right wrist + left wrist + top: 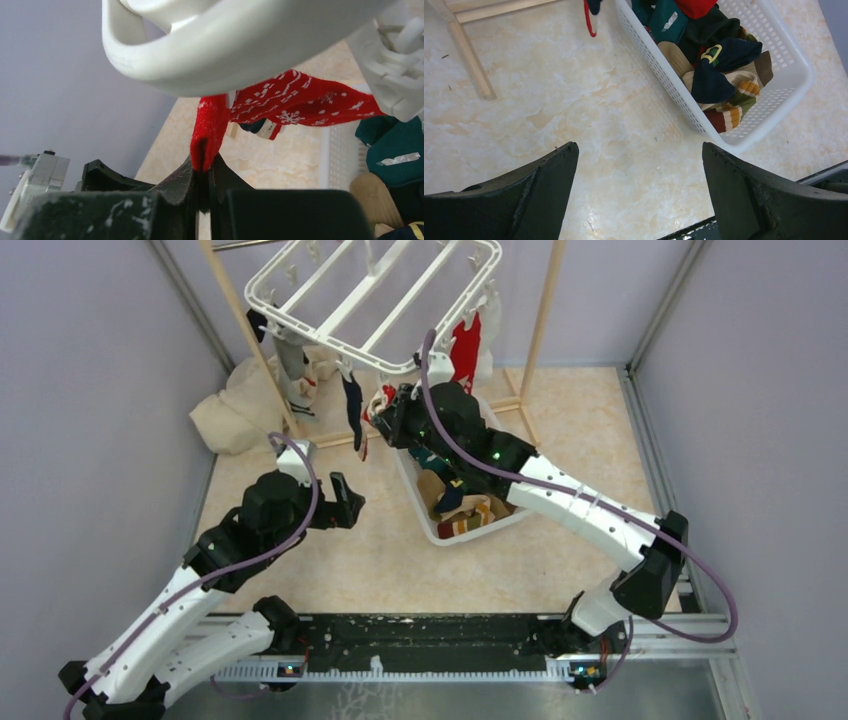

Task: Remove the socks clipped to the hanger
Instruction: Remove the sock from the hanger.

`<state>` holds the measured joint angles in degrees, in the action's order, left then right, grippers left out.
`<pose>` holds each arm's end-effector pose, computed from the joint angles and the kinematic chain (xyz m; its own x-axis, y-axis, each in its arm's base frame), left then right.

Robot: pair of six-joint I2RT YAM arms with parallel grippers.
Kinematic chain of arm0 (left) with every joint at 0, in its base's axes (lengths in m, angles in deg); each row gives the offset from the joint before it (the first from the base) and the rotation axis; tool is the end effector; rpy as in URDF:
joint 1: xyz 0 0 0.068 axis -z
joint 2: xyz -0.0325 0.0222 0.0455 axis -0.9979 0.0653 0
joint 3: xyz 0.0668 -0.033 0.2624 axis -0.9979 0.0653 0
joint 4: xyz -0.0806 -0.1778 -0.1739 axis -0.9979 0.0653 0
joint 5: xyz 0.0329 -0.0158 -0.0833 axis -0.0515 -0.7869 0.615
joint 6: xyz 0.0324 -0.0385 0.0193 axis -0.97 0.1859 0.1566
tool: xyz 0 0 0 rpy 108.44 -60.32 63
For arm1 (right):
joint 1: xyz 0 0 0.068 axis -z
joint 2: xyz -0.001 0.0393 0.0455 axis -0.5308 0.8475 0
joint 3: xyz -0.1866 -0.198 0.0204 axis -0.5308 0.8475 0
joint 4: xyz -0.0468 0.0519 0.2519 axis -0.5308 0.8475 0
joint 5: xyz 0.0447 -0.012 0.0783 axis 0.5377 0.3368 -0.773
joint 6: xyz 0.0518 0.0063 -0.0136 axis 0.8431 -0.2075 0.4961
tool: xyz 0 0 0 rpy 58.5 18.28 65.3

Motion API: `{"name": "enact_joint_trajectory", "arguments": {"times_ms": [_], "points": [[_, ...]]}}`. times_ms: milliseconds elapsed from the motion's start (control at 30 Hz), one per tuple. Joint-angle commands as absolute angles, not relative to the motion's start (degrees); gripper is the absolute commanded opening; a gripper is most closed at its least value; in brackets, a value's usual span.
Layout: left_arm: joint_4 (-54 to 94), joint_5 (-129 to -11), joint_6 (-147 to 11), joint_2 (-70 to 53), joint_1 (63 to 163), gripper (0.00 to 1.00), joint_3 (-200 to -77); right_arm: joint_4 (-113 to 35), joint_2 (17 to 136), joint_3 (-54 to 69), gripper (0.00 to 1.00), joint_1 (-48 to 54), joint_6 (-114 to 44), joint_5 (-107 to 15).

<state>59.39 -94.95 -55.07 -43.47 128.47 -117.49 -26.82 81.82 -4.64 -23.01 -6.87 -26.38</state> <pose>0.1143 -0.0900 0.3410 -0.4906 -0.0986 -0.8658 0.2769 0.9245 -0.2622 0.2080 0.2848 0.4240 -0.4798 0.2888 -0.8285 -0.4980 0.6878 0.5281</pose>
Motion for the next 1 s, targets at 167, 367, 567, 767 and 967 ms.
{"name": "enact_joint_trajectory", "arguments": {"times_ms": [167, 367, 567, 767, 967], "points": [[51.6, -93.6, -56.6, -43.7, 128.1, 0.99, -117.6, -26.0, 78.0, -9.7, 0.00, -18.3, -4.3, -40.5], [47.0, -93.4, -58.1, -43.0, 128.2, 0.99, -117.2, -26.8, 76.9, -9.2, 0.00, -14.1, 0.1, -52.6], [43.3, -93.4, -59.6, -41.9, 128.1, 0.99, -117.0, -29.0, 76.5, -9.1, 0.00, -11.8, 3.8, -61.9], [36.5, -94.6, -62.3, -42.0, 128.1, 0.99, -114.4, -31.8, 76.6, -8.7, 0.00, -10.7, 7.4, -67.6], [29.1, -95.2, -65.4, -41.5, 128.2, 0.99, -111.1, -33.9, 76.8, -8.2, 0.00, -10.6, 9.9, -71.0]]}}
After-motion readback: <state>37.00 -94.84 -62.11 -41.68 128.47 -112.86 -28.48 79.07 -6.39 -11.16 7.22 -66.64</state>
